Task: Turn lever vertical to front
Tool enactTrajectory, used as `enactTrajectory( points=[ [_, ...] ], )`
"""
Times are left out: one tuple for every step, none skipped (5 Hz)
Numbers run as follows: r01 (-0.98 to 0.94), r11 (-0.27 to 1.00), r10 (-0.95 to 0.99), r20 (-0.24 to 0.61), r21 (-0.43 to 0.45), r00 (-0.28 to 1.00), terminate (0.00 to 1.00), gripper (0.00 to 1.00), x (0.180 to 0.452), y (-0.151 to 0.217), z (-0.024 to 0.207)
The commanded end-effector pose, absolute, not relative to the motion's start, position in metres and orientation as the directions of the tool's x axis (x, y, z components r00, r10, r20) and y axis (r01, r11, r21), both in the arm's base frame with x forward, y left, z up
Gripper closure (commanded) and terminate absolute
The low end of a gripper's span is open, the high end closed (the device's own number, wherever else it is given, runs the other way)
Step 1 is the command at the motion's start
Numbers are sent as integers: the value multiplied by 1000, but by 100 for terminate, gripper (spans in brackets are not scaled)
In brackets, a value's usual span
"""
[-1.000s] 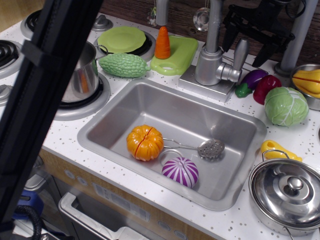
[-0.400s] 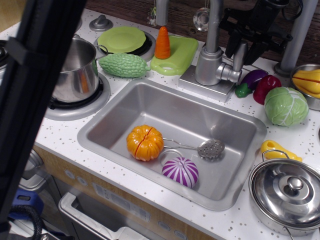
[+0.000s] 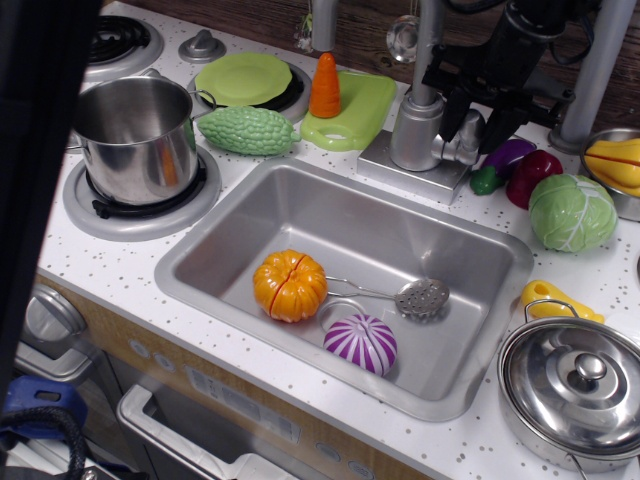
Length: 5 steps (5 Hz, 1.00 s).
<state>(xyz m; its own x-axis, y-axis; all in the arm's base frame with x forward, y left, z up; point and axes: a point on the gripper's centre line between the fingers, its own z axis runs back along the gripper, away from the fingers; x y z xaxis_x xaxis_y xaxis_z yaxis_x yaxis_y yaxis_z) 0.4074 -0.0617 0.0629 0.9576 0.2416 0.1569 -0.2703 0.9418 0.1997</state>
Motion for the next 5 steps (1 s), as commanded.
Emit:
enactTrajectory(
  points=[
    [-282, 953, 257, 196, 112, 946, 0, 100, 401, -65, 62],
    [-297, 950, 273, 205, 95, 940, 0, 100, 399, -68, 51],
    [-311, 947, 288, 212, 81, 934, 0, 100, 398, -70, 39],
    [-310, 947, 285, 217, 86, 934, 0, 100, 397, -71, 37],
    [-308, 945, 281, 211, 110, 936, 100, 100, 398, -71, 40]
  ],
)
